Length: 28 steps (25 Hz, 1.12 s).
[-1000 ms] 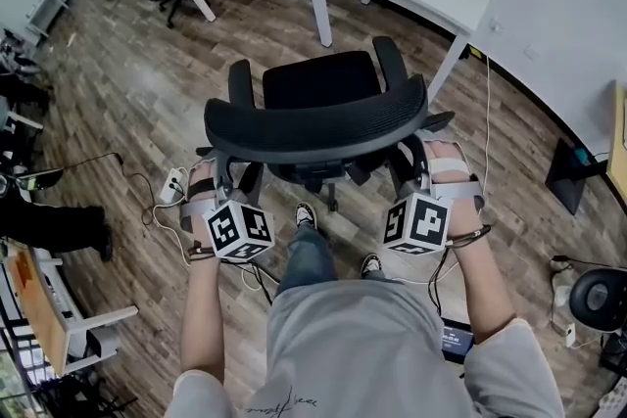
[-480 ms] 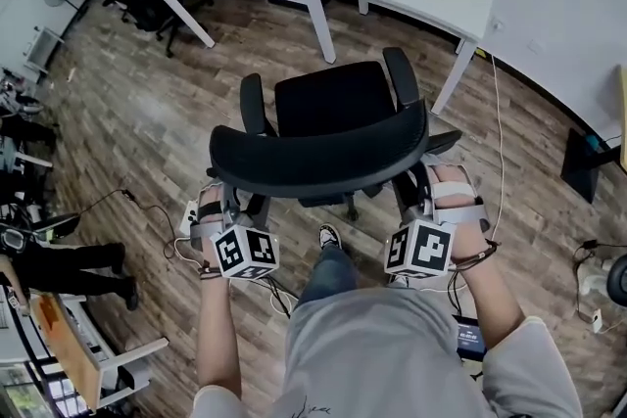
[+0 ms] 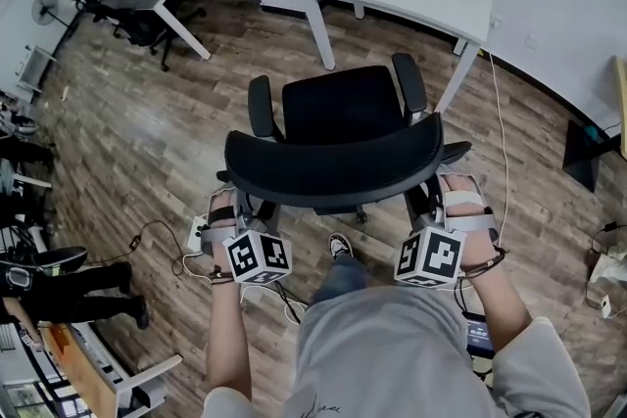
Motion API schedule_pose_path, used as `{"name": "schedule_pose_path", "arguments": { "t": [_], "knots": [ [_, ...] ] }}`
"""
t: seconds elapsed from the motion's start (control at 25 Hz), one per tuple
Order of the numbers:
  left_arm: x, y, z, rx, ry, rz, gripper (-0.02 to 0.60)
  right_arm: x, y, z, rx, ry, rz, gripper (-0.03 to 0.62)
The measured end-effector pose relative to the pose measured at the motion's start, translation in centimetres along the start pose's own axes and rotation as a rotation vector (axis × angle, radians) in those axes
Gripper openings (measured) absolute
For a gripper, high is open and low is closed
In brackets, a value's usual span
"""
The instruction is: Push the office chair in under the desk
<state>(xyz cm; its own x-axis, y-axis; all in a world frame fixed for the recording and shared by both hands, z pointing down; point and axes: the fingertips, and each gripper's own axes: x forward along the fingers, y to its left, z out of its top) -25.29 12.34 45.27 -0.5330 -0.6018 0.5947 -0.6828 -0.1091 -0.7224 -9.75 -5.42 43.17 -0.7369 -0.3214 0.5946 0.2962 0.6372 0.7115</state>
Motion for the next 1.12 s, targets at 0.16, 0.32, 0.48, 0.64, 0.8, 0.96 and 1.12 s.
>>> {"name": "schedule_pose_path", "arguments": {
  "t": [0.16,0.32,0.48,0.64,0.8,0.96,1.12],
  "knots": [
    [0.3,0.6,-1.0,0.018,-0.030,-0.006,0.224,0.1,0.6,1.1,0.024,0.030,-0.008,0.153],
    [0.8,1.6,-1.7,0.034,-0.055,-0.012,0.224,0.5,0.6,2.0,0.045,0.055,-0.020,0.152],
    [1.5,2.5,-2.3,0.055,-0.082,-0.018,0.224,1.0,0.6,2.7,0.056,0.087,-0.028,0.152],
    [2.1,3.2,-2.7,0.070,-0.104,-0.022,0.224,1.4,0.5,3.4,0.056,0.115,-0.035,0.147],
    [2.8,4.3,-3.2,0.086,-0.119,-0.027,0.224,2.0,0.2,4.2,0.056,0.137,-0.043,0.146],
    [3.9,5.1,-3.2,0.101,-0.141,-0.024,0.224,2.9,-0.3,4.4,0.056,0.166,-0.048,0.144],
    [5.0,6.1,-3.1,0.114,-0.159,-0.020,0.224,3.8,-0.9,4.6,0.044,0.191,-0.052,0.141]
  ]
}}
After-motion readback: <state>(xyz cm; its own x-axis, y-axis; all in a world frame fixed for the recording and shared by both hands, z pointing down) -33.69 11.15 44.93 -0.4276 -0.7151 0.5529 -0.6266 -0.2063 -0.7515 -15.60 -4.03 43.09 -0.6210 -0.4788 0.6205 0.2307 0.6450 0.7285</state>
